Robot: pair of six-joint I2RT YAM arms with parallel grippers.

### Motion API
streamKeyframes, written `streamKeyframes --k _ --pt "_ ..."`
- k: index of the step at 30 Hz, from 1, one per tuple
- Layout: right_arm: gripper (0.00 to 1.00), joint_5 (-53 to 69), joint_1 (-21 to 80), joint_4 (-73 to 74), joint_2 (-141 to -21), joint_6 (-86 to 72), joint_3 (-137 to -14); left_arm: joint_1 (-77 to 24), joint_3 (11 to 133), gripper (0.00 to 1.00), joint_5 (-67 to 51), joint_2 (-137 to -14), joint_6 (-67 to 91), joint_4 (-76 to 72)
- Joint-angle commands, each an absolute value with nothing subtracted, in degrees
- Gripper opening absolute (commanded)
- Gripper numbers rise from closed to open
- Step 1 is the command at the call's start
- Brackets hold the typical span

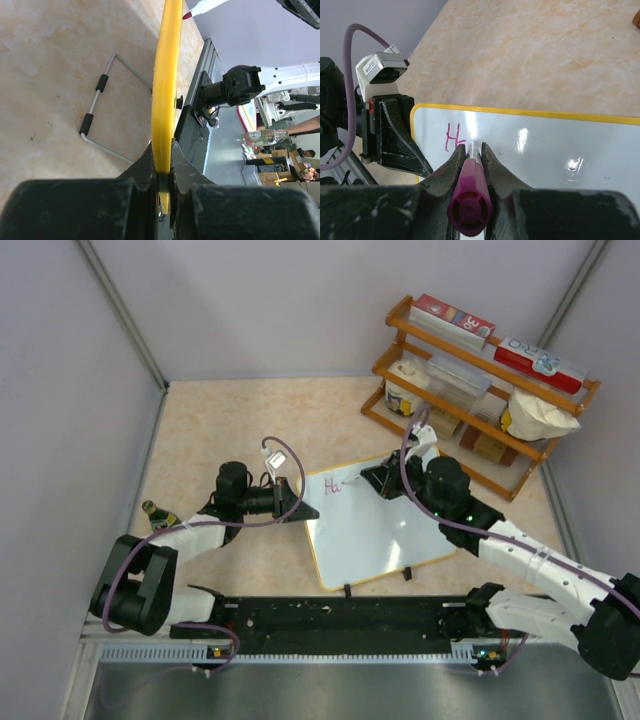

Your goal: Write a sentence on the whiteboard

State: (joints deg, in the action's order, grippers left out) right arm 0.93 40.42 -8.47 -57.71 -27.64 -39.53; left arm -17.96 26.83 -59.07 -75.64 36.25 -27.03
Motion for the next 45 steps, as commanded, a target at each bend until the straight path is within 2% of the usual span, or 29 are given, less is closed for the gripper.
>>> streamKeyframes --k 1,33,45 --pt "0.0 0.2 40.1 -10.5 -58.4 -27.6 -42.0 -18.6 25.5 0.0 -57.5 -75.4 32.3 -25.0" --pt "0.0 5.1 39.5 -7.6 -52.1 -28.0 -31.5 -18.6 25.5 0.0 -57.5 -75.4 32.3 -25.0" --pt "0.0 7.1 39.3 -13.5 -51.9 -30.3 -36.1 -18.6 25.7 0.0 -57.7 -75.3 32.3 -25.0"
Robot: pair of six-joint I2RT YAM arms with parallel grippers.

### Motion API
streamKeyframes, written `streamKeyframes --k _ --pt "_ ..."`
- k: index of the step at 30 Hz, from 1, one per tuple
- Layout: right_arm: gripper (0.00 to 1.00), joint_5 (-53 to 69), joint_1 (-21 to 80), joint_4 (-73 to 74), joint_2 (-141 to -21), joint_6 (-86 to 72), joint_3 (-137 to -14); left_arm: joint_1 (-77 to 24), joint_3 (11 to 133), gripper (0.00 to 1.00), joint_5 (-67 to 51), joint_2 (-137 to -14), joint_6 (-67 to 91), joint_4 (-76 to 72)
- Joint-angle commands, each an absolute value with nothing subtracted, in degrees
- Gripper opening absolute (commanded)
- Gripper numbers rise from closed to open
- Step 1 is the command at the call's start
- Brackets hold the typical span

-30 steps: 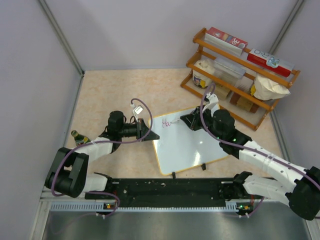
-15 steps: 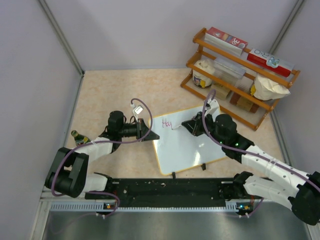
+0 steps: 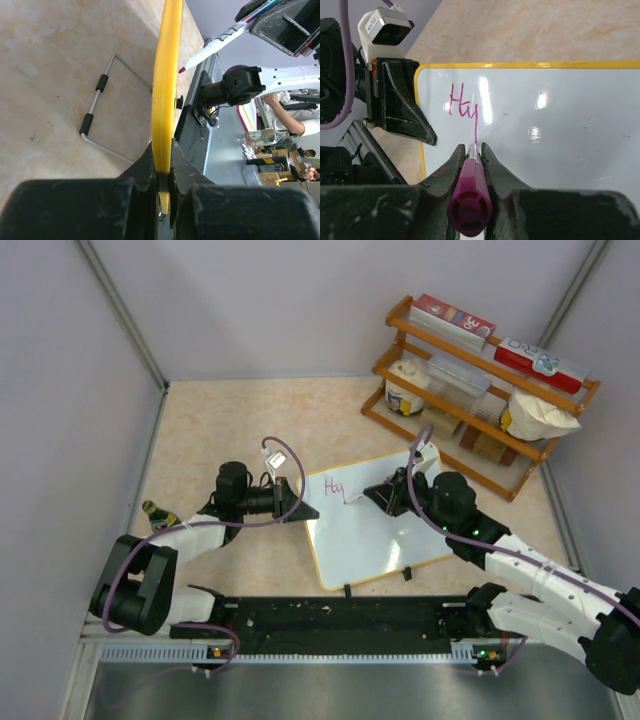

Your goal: Write a sentence on the whiteboard

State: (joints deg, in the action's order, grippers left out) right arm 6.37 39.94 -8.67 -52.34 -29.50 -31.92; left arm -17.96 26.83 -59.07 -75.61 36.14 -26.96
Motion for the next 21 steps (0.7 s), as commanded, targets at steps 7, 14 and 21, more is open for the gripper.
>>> streamKeyframes --k 7,14,21 --pt "0.0 7.3 38.0 -14.8 -53.9 -30.1 -39.8 -18.6 25.8 0.0 -57.6 -75.2 32.4 -25.0" --pt "0.0 7.5 36.3 -14.8 -57.5 -30.5 -41.2 -18.6 25.8 0.0 -57.7 -75.2 32.4 -25.0" --pt "0.0 7.6 36.3 -13.9 -59.1 -29.9 -41.0 -18.6 25.7 0.0 -57.4 -75.5 32.6 -25.1"
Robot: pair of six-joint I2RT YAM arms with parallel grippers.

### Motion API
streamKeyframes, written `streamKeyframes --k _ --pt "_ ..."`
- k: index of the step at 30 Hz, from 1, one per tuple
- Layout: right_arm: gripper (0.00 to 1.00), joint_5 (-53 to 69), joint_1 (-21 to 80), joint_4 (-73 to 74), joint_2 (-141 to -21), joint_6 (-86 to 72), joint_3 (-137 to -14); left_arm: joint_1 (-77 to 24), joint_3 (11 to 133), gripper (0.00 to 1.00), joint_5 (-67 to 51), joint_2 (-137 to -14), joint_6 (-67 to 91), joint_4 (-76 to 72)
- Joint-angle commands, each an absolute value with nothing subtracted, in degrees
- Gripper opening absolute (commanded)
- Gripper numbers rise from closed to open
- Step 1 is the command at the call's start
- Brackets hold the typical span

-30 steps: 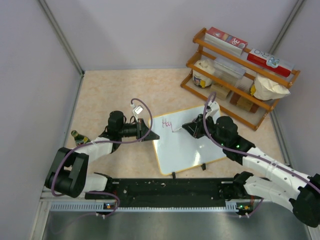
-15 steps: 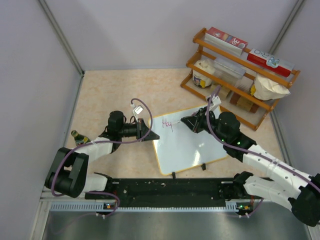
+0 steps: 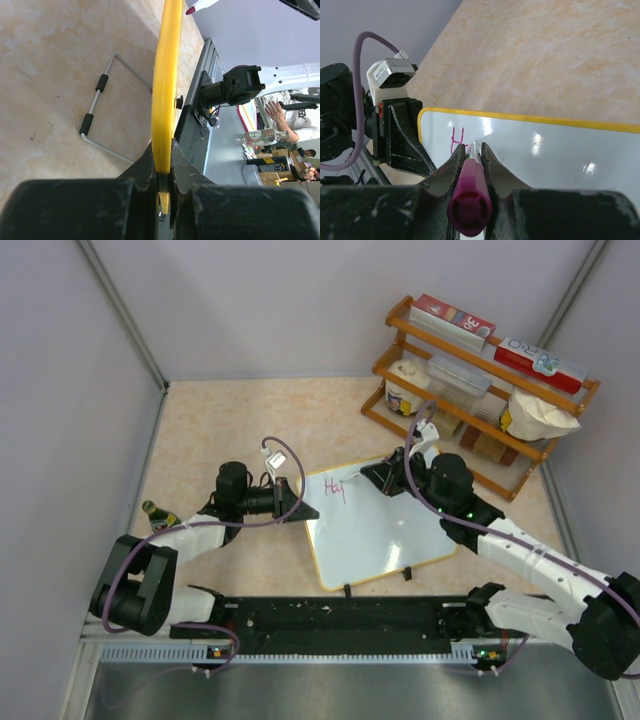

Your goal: Write a sentence on the whiteboard

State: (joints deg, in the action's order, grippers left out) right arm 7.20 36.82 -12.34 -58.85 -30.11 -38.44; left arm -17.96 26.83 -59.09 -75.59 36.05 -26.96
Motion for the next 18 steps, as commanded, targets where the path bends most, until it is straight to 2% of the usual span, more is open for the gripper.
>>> streamKeyframes --k 1,18 --pt "0.0 7.5 36.3 -13.9 -59.1 -29.9 -40.9 -18.6 25.7 0.0 -57.5 -75.5 32.8 -25.5" --pt "0.0 5.3 36.2 -12.3 -60.1 -28.9 -39.1 -18.6 25.7 0.0 -57.7 -75.8 33.0 -25.8"
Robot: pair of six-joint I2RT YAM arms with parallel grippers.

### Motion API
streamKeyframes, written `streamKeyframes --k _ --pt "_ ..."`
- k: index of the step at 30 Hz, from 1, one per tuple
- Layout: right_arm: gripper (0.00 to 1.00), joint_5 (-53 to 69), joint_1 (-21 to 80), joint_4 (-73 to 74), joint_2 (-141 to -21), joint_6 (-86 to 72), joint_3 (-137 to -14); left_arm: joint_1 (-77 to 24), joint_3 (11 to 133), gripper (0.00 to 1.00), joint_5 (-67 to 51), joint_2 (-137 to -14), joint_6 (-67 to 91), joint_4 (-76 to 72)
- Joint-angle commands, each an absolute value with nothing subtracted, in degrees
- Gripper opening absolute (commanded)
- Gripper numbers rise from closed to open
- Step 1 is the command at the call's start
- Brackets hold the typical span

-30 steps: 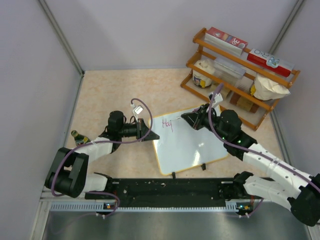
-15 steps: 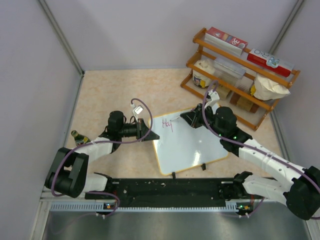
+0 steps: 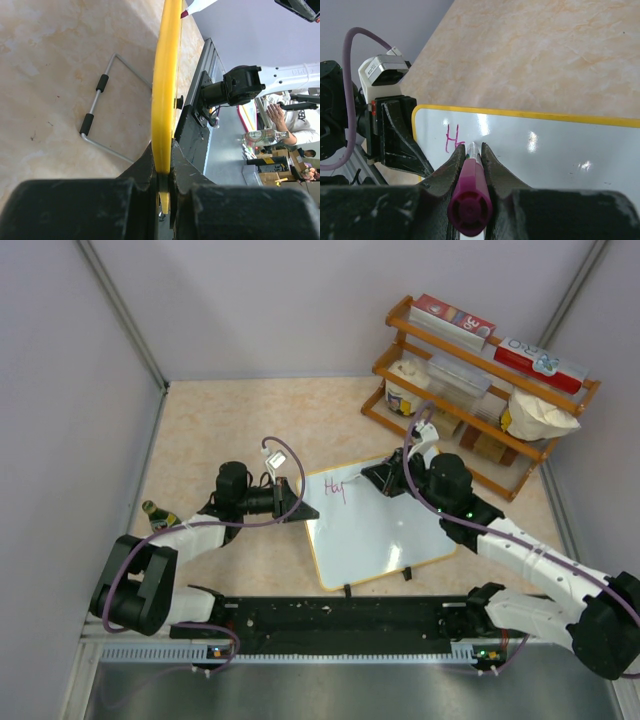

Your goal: Write a sentence on the whiteboard

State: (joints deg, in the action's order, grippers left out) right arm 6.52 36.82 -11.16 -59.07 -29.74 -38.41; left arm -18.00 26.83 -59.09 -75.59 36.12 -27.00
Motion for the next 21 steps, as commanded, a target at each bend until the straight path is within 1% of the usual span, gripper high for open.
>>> streamKeyframes --k 1,10,21 --pt "0.0 5.4 36.3 -12.4 -60.1 -29.0 -39.2 -18.6 25.7 0.0 -57.7 -75.7 33.0 -25.8" --pt "0.0 2.6 35.2 -11.8 -59.9 -30.2 -39.3 -18.7 25.6 0.0 -57.5 -75.2 32.7 -25.1" --pt "0.0 3.2 34.7 -10.0 -58.5 -29.8 -38.1 -18.6 26.0 0.0 -57.7 -75.3 32.4 -24.8"
